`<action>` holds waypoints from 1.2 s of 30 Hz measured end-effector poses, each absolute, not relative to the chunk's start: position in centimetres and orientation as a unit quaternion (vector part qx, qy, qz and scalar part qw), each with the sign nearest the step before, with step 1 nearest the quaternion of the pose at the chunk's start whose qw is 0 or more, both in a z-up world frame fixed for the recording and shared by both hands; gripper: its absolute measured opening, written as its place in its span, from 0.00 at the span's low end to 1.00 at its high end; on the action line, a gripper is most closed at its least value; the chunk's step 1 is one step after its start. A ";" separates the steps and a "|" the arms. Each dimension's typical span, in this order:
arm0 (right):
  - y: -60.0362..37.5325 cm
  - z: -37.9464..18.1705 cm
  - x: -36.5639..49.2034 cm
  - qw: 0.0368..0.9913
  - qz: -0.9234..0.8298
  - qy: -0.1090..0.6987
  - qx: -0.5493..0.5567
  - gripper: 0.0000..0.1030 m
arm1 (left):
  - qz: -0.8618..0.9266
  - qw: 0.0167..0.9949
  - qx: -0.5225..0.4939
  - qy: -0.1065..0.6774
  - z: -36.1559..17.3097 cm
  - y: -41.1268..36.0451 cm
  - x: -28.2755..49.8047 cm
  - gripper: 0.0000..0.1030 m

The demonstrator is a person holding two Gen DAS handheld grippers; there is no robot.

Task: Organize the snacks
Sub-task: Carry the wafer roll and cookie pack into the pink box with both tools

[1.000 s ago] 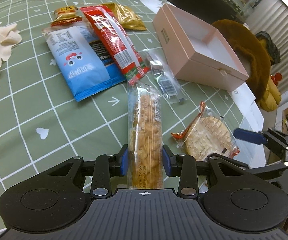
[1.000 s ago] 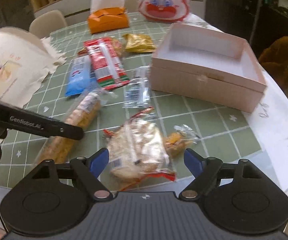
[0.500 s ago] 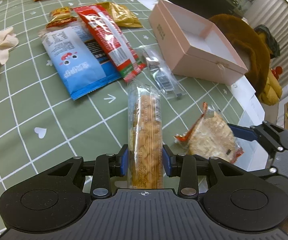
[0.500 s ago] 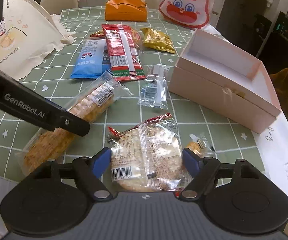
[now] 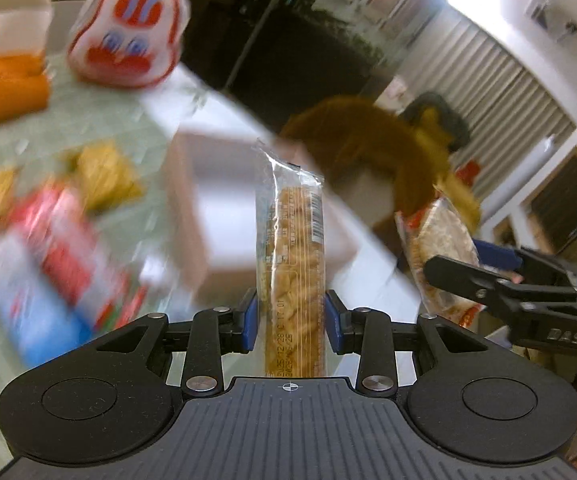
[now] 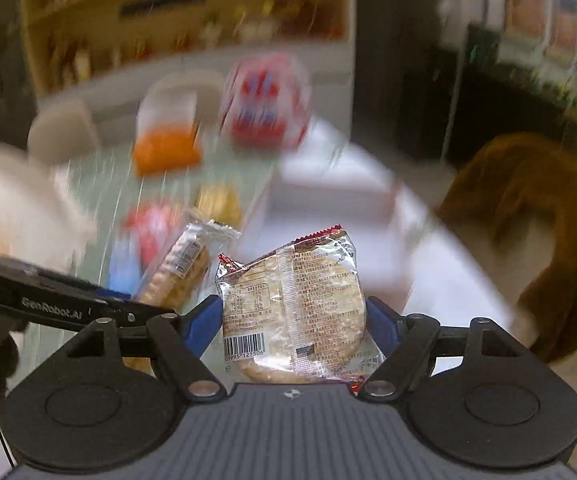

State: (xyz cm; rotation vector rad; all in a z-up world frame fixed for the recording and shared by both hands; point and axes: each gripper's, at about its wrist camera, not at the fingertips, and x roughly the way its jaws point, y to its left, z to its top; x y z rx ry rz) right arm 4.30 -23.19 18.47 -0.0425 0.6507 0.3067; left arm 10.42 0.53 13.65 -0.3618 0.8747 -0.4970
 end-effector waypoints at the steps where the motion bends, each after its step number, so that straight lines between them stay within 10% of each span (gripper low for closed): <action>1: -23.6 19.9 5.9 0.937 0.149 0.316 -0.007 0.75 | -0.242 0.855 -0.183 0.421 14.1 0.3 12.1 0.37; 16: -22.2 10.9 26.1 0.871 0.065 0.475 0.106 0.76 | -0.196 0.843 -0.249 0.434 7.6 2.5 25.9 0.42; 36: -23.0 9.9 12.0 0.904 0.121 0.392 0.116 0.74 | -0.154 0.847 -0.176 0.477 3.7 3.0 10.5 0.41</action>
